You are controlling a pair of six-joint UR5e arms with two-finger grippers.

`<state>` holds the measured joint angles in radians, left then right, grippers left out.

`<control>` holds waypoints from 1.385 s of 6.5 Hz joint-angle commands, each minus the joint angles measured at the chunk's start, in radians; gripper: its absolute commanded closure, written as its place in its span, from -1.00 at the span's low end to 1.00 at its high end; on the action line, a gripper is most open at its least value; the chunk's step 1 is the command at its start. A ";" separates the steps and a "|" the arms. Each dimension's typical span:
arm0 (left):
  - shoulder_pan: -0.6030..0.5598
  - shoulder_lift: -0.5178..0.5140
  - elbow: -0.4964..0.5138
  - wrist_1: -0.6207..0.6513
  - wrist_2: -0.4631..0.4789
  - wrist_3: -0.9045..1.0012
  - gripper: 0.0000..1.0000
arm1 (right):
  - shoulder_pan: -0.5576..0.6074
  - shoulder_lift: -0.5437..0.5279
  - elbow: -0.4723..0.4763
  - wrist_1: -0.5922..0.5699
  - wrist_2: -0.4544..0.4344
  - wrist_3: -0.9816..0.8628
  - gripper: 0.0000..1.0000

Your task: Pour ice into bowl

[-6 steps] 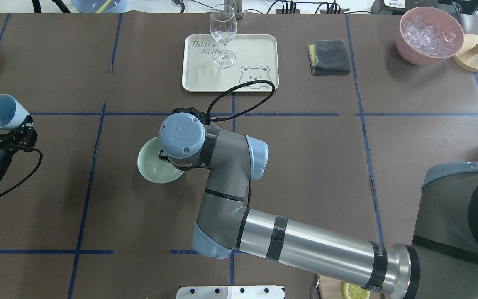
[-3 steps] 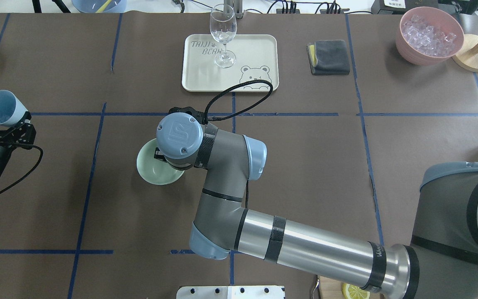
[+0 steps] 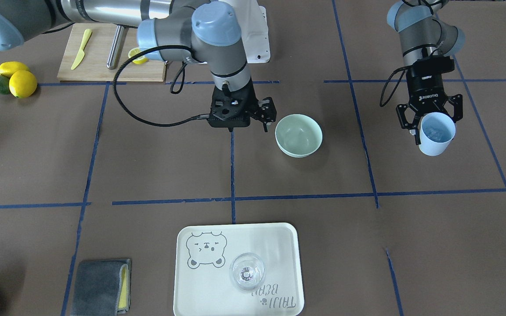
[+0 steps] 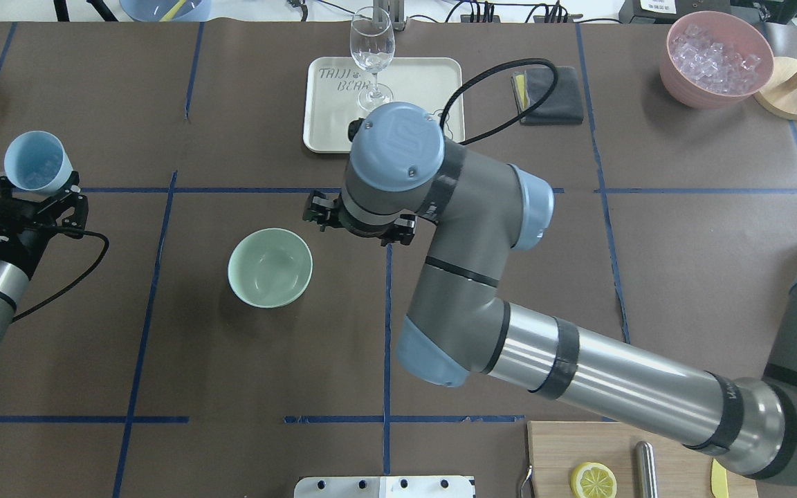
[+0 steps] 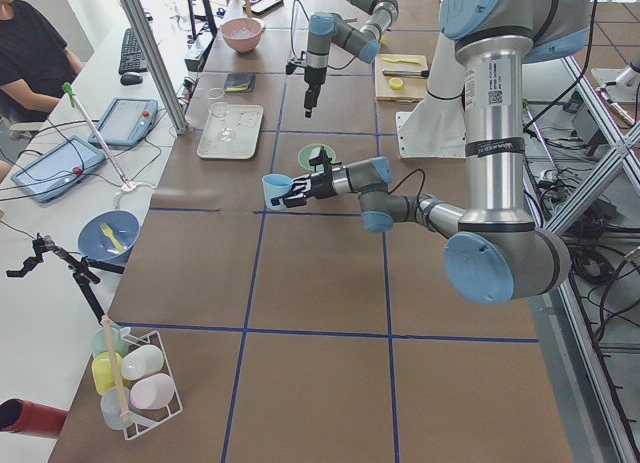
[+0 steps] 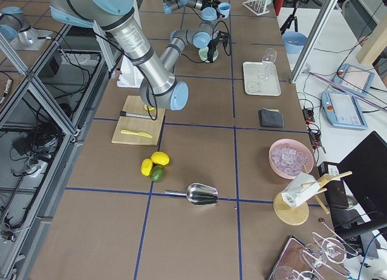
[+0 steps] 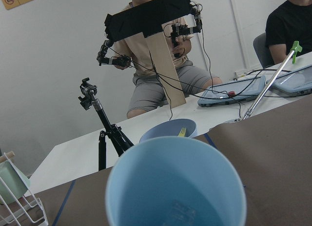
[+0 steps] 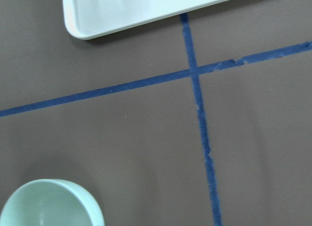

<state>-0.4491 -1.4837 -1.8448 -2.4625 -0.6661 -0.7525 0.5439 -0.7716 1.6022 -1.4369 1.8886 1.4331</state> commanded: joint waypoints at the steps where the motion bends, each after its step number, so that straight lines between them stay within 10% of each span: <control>1: 0.047 -0.082 -0.037 0.244 0.002 -0.008 1.00 | 0.037 -0.103 0.070 0.007 0.026 -0.068 -1.00; 5: 0.199 -0.241 -0.039 0.632 0.251 0.008 1.00 | 0.042 -0.106 0.068 0.010 0.023 -0.069 -1.00; 9: 0.268 -0.254 -0.053 0.671 0.425 0.549 1.00 | 0.044 -0.147 0.068 0.070 0.023 -0.068 -1.00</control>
<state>-0.1985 -1.7302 -1.8892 -1.7927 -0.2591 -0.3364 0.5867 -0.9075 1.6705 -1.3832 1.9102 1.3651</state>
